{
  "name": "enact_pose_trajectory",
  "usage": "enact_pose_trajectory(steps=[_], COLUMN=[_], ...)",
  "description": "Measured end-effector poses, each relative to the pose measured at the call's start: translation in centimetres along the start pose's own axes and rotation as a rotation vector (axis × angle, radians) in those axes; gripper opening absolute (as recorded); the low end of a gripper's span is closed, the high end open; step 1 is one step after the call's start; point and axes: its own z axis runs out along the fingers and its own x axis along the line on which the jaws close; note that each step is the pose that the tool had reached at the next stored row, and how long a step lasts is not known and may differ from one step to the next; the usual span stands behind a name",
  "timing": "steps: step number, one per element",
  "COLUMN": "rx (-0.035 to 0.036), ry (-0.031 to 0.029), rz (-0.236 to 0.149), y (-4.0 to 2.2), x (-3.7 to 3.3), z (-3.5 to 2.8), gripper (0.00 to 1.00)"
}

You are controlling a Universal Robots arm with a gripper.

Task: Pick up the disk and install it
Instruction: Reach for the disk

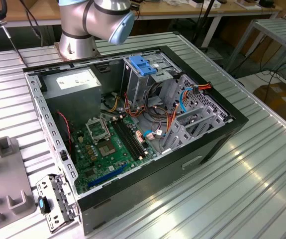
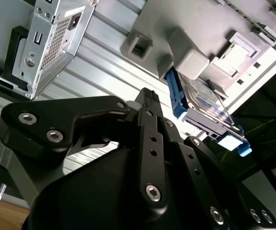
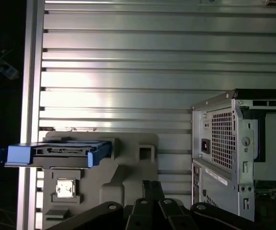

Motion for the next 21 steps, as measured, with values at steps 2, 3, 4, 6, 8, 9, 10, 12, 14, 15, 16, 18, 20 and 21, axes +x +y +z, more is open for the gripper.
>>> enact_pose_trajectory(steps=[2,3,4,6,8,9,10,12,14,15,16,18,20,21], rx=[0.0,0.0,0.0,0.0,0.0,0.0,-0.0001,-0.0001,0.0,0.0,0.0,0.0,0.0,0.0], ry=[-0.0001,-0.0001,0.0,0.0,0.0,0.0,-0.0001,-0.0001,0.0,0.0,0.0,0.0,0.0001,0.0001], rz=[0.0,0.0,0.0,0.0,0.0,0.0,0.0,0.0,0.0,0.0,0.0,0.0,0.0,0.0], y=[0.01,0.01,0.01,0.02,0.03,0.03,0.03,0.04,0.05,0.05,0.06,0.06,0.07,0.07], x=[0.49,0.71,0.96,1.81,2.26,2.57,2.8,3.38,3.96,4.17,4.63,5.1,5.86,6.21], z=[0.01,0.01,0.01,0.02,0.03,0.04,0.04,0.05,0.06,0.06,0.07,0.08,0.09,0.1], gripper=[0.11,0.11,0.11,0.11,0.11,0.11,0.11,0.11,0.11,0.11,0.11,0.11,0.11,0.11])
